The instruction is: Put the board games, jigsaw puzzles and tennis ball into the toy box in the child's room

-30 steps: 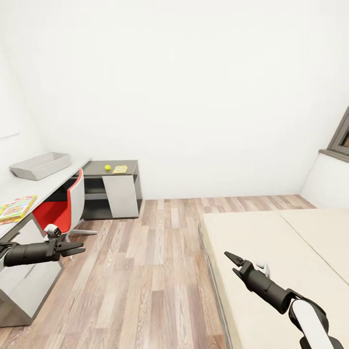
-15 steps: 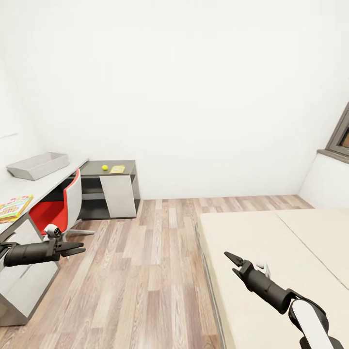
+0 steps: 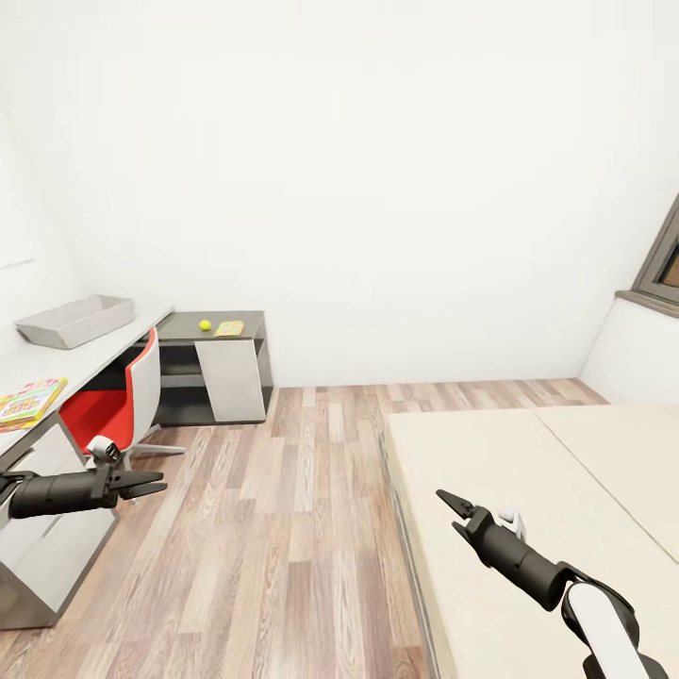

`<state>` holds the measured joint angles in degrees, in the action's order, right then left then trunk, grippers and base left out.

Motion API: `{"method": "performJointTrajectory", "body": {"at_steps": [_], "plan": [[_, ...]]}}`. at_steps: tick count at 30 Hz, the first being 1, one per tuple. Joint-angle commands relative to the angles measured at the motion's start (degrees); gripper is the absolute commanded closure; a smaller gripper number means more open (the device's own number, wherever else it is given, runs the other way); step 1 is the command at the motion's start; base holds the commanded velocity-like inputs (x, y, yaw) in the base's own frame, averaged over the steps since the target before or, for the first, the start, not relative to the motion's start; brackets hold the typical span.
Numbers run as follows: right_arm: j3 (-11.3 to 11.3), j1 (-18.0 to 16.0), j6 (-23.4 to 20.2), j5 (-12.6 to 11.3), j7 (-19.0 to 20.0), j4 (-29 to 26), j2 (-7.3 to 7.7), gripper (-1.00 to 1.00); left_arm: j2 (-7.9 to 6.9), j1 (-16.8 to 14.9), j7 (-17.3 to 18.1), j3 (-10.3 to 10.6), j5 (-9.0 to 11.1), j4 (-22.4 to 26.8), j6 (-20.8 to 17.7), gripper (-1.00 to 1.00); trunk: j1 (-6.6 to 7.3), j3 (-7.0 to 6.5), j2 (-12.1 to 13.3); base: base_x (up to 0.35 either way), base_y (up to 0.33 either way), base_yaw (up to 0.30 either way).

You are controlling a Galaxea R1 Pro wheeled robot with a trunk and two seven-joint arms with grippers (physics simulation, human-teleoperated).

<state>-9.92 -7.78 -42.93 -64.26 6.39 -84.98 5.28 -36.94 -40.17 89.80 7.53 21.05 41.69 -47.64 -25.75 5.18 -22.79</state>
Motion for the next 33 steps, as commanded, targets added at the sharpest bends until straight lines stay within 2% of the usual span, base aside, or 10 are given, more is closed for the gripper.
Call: {"method": "performJointTrajectory", "body": {"at_steps": [1, 25, 33], "plan": [[-0.1, -0.07, -0.31, 0.24, 0.29, -0.01, -0.01, -1.0, -0.07, -0.08, 0.2, 0.29, 0.22, -0.03, -0.61, -1.0, -0.04, 0.13, -0.13, -0.008, 0.0, 0.0], [-0.01, -0.05, -0.31, 0.19, 0.21, -0.21, -0.01, -1.0, -0.06, -0.08, 0.2, 0.29, 0.22, -0.03, -0.61, -1.0, -0.04, 0.13, -0.13, -0.001, -0.041, 0.001], [-0.01, -0.05, -0.31, 0.19, 0.2, -0.19, -0.01, -1.0, -0.06, -0.08, 0.2, 0.29, 0.22, -0.03, -0.61, -1.0, -0.04, 0.13, -0.13, 0.0, -0.002, 0.087]]}}
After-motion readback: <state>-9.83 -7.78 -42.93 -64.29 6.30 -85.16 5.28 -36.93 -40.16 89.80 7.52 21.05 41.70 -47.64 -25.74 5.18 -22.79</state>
